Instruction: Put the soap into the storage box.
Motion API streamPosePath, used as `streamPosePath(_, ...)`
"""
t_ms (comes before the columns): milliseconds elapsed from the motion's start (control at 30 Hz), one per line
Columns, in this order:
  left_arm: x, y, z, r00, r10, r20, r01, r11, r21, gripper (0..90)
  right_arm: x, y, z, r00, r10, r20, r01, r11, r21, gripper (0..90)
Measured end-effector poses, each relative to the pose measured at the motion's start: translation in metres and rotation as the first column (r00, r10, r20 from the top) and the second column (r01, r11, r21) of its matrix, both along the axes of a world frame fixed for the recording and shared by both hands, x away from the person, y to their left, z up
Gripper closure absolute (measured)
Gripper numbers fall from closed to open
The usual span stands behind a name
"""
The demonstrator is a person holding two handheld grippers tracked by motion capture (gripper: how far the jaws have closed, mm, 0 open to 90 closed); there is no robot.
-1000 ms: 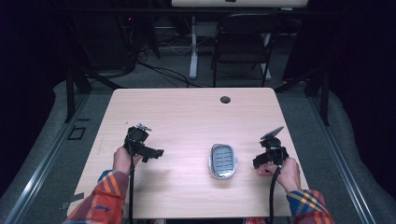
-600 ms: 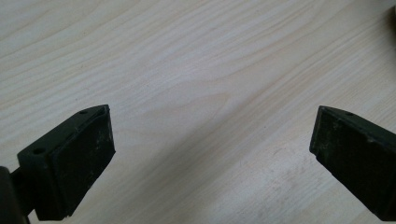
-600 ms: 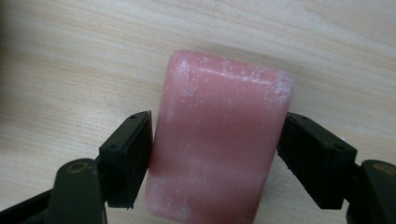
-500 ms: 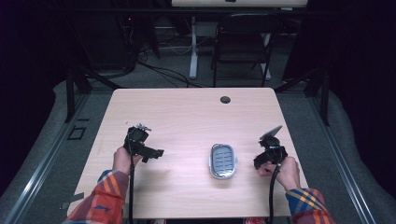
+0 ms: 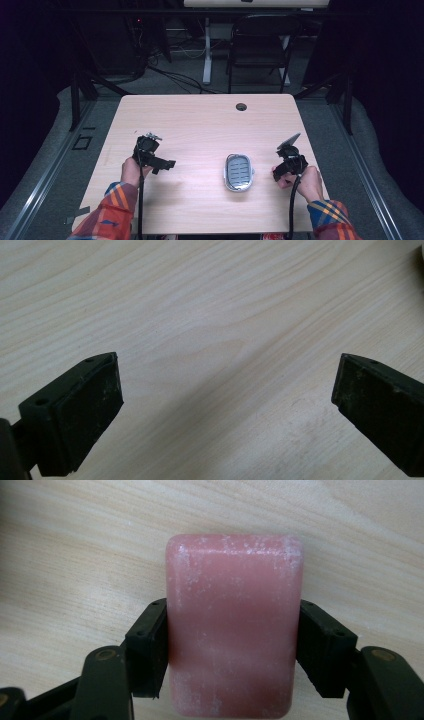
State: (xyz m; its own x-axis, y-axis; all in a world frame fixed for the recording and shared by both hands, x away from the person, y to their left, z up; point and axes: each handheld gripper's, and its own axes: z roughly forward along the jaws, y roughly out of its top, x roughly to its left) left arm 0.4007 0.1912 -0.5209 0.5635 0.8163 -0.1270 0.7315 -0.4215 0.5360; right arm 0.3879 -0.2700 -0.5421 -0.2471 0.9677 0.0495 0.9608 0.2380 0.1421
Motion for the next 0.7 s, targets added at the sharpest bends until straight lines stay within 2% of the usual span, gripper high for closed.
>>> streamPosePath(200, 0.0, 0.0, 0.0, 1.0, -0.001, 0.002, 0.001, 1.0, -0.001, 0.0, 0.002, -0.004, 0.01, 0.9999, 0.008, 0.013, -0.009, 0.9995, 0.032, 36.9)
streamPosePath(300, 0.0, 0.0, 0.0, 1.0, -0.003, 0.0, 0.003, 1.0, 0.0, 0.0, 0.003, -0.006, 0.012, 0.9997, 0.023, 0.005, -0.023, 0.9997, 0.004, 36.9)
streamPosePath(367, 0.0, 0.0, 0.0, 1.0, -0.002, 0.002, 0.002, 1.0, 0.001, 0.0, 0.003, -0.006, 0.012, 0.9996, 0.028, 0.0, -0.028, 0.9996, 0.004, 36.9)
streamPosePath(400, 0.0, 0.0, 0.0, 1.0, -0.003, 0.0, 0.003, 1.0, 0.0, 0.0, 0.005, -0.006, 0.012, 0.9988, 0.047, -0.016, -0.047, 0.9988, -0.014, 36.9)
streamPosePath(467, 0.0, 0.0, 0.0, 1.0, -0.002, 0.0, 0.002, 1.0, -0.004, 0.0, 0.004, -0.005, 0.012, 0.9992, 0.039, -0.01, -0.039, 0.9992, -0.009, 36.9)
streamPosePath(500, 0.0, 0.0, 0.0, 1.0, -0.003, 0.0, 0.003, 1.0, -0.003, 0.0, 0.004, -0.004, 0.011, 0.9997, 0.022, 0.011, -0.022, 0.9997, 0.001, 36.9)
streamPosePath(533, 0.0, 0.0, 0.0, 1.0, -0.003, -0.001, 0.003, 1.0, -0.001, 0.0, 0.006, -0.005, 0.016, 0.9986, 0.05, -0.017, -0.05, 0.9987, -0.008, 36.9)
streamPosePath(567, 0.0, 0.0, 0.0, 1.0, -0.003, -0.001, 0.003, 1.0, -0.001, 0.0, 0.006, -0.005, 0.016, 0.9986, 0.05, -0.017, -0.05, 0.9987, -0.008, 36.9)
streamPosePath(600, 0.0, 0.0, 0.0, 1.0, -0.004, 0.0, 0.004, 1.0, -0.002, 0.0, 0.006, -0.004, 0.016, 0.9992, 0.039, 0.004, -0.039, 0.9992, 0.002, 36.9)
streamPosePath(633, 0.0, -0.001, 0.0, 1.0, -0.005, -0.001, 0.005, 1.0, -0.003, 0.0, 0.007, -0.004, 0.018, 0.9989, 0.046, -0.002, -0.046, 0.9989, 0.0, 36.9)
streamPosePath(700, 0.0, -0.001, 0.0, 1.0, -0.007, -0.001, 0.007, 1.0, -0.001, 0.0, 0.007, -0.004, 0.021, 0.9991, 0.036, 0.02, -0.036, 0.9993, 0.009, 36.9)
